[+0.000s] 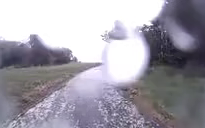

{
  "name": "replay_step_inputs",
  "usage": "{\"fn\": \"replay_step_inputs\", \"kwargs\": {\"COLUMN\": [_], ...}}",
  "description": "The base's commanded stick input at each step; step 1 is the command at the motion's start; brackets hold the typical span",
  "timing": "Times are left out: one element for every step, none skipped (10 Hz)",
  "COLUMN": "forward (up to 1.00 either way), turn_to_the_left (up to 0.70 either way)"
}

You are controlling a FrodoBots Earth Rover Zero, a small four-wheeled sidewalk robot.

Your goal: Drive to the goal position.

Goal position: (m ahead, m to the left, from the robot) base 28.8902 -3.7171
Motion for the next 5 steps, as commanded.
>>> {"fn": "replay_step_inputs", "kwargs": {"forward": [0.7, 0.7, 0.7, 0.7, 0.7], "turn_to_the_left": [0.0, 0.0, 0.0, 0.0, 0.0]}}
